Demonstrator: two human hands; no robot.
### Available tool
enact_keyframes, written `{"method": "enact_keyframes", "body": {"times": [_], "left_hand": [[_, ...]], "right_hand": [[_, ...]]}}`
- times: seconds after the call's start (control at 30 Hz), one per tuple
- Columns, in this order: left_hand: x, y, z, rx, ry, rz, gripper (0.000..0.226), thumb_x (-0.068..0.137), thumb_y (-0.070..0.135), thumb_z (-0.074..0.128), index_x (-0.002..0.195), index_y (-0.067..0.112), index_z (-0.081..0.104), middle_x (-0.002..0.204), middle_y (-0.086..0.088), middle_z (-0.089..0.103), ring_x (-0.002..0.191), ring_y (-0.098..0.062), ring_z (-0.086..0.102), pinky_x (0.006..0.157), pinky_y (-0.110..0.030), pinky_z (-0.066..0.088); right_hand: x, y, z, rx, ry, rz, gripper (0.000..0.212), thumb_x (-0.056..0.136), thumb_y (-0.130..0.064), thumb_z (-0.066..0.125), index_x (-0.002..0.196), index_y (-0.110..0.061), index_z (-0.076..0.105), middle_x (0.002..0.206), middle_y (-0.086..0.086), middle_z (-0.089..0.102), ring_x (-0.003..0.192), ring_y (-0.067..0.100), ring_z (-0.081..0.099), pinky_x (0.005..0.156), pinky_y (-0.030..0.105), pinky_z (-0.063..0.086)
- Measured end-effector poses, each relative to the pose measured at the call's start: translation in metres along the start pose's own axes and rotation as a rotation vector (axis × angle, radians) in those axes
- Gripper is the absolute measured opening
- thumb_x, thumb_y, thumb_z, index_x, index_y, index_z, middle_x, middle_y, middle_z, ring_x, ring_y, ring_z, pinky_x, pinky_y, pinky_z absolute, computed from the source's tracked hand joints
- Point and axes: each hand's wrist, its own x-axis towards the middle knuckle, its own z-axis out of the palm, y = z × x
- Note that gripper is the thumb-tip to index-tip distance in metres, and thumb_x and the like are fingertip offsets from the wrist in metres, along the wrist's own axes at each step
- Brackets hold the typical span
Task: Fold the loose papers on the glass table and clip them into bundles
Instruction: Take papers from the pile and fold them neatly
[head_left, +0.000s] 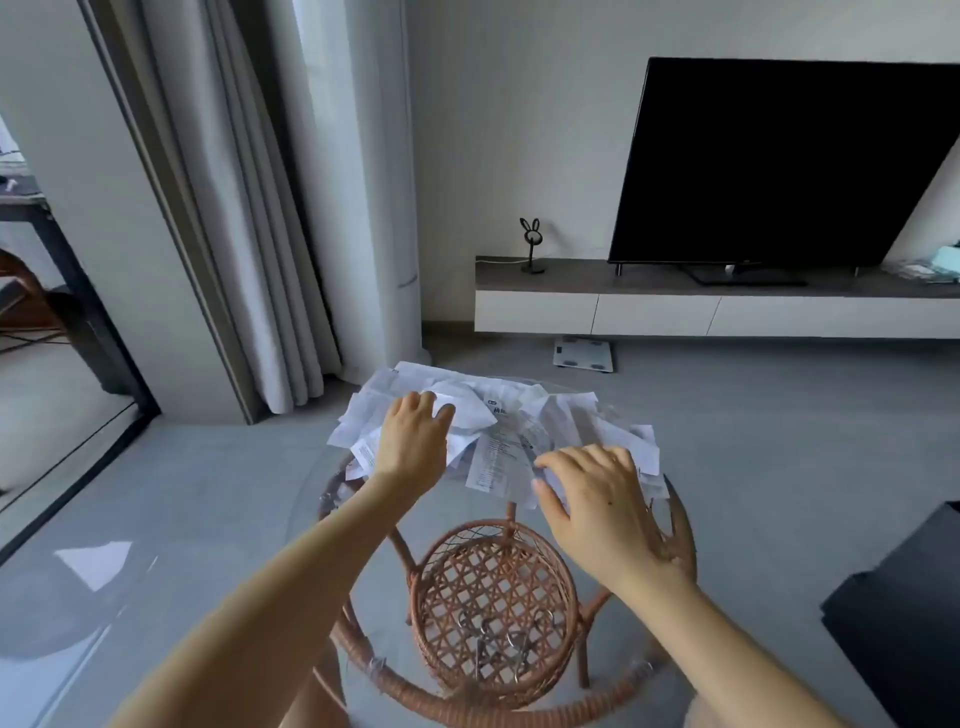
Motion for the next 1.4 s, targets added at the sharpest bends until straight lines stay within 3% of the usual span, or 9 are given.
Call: {"method": "enact_keyframes", "body": {"times": [0.13,0.23,0.33,0.6,0.87,1.03,1.17,1.27,1.4], "left_hand": [[0.019,0.001,0.012,0.074,-0.199,0.046,0.03,0.087,0.015,0.058,0.116,0.013,0.058,0.114,-0.006,0.058,0.102,-0.025,0.052,0.088,-0.03,0.039],[0.028,-0.003,0.013,0.046,-0.164,0.045,0.021,0.063,-0.006,0.071,0.069,0.013,0.067,0.066,-0.002,0.062,0.061,-0.021,0.055,0.059,-0.026,0.036],[0.039,-0.016,-0.002,-0.011,-0.013,0.063,0.036,0.037,-0.018,0.069,0.046,0.011,0.051,0.042,-0.002,0.045,0.039,-0.023,0.042,0.05,-0.022,0.026],[0.037,-0.028,-0.112,-0.299,0.33,0.019,0.01,0.082,0.0,0.063,0.074,0.003,0.059,0.065,-0.007,0.059,0.056,-0.028,0.054,0.053,-0.03,0.044],[-0.008,0.001,-0.153,-0.826,-0.255,-0.181,0.024,0.093,0.014,0.057,0.071,0.019,0.049,0.068,0.006,0.057,0.065,-0.013,0.056,0.07,-0.03,0.049],[-0.033,0.004,-0.148,-1.309,-0.521,-0.384,0.012,0.098,0.007,0.047,0.088,0.003,0.051,0.082,-0.008,0.071,0.072,-0.022,0.069,0.055,-0.023,0.053],[-0.052,0.007,-0.128,-1.194,-0.536,-0.394,0.013,0.097,0.012,0.052,0.085,0.006,0.053,0.072,-0.01,0.067,0.062,-0.024,0.063,0.062,-0.041,0.053],[-0.065,0.018,-0.111,-0.993,-0.409,-0.345,0.013,0.093,0.017,0.06,0.082,0.016,0.051,0.065,0.005,0.068,0.055,-0.011,0.061,0.062,-0.027,0.051],[-0.094,0.014,-0.09,-0.444,0.027,0.17,0.045,0.077,0.003,0.074,0.115,0.017,0.055,0.114,0.005,0.063,0.108,-0.021,0.059,0.091,-0.032,0.046]], "right_hand": [[-0.012,0.003,0.019,-0.007,-0.008,0.046,0.032,0.088,-0.038,0.04,0.091,-0.023,0.068,0.087,-0.012,0.068,0.082,0.012,0.062,0.082,0.032,0.042],[-0.014,0.013,0.027,-0.015,-0.002,0.054,0.032,0.088,-0.038,0.04,0.089,-0.024,0.068,0.085,-0.014,0.067,0.08,0.009,0.061,0.083,0.029,0.037],[-0.013,0.016,0.032,-0.005,-0.029,0.062,0.032,0.088,-0.038,0.04,0.09,-0.024,0.068,0.086,-0.014,0.067,0.08,0.01,0.061,0.08,0.032,0.046],[0.02,-0.006,0.013,0.407,0.112,0.226,0.052,0.088,-0.06,0.042,0.111,-0.019,0.063,0.103,-0.014,0.063,0.095,0.008,0.059,0.083,0.022,0.046],[0.033,-0.054,-0.006,0.76,-0.063,0.327,0.091,0.071,-0.068,0.055,0.147,-0.027,0.023,0.137,-0.019,0.04,0.122,-0.002,0.041,0.097,0.022,0.044],[0.011,-0.042,-0.01,0.889,0.029,0.585,0.043,0.088,-0.048,0.049,0.081,-0.008,0.062,0.059,-0.007,0.06,0.048,0.001,0.049,0.044,0.018,0.039],[-0.004,-0.021,-0.02,1.109,-0.178,0.757,0.013,0.09,-0.022,0.063,0.089,-0.011,0.07,0.089,0.004,0.073,0.09,0.019,0.068,0.08,0.036,0.056],[-0.013,-0.008,-0.013,1.129,-0.187,0.922,0.008,0.088,-0.015,0.065,0.087,-0.01,0.071,0.091,0.005,0.074,0.093,0.023,0.068,0.085,0.039,0.054],[-0.028,0.004,0.001,1.056,-0.27,1.042,0.013,0.086,-0.016,0.068,0.086,-0.003,0.07,0.089,0.013,0.073,0.091,0.029,0.068,0.09,0.046,0.052]]}}
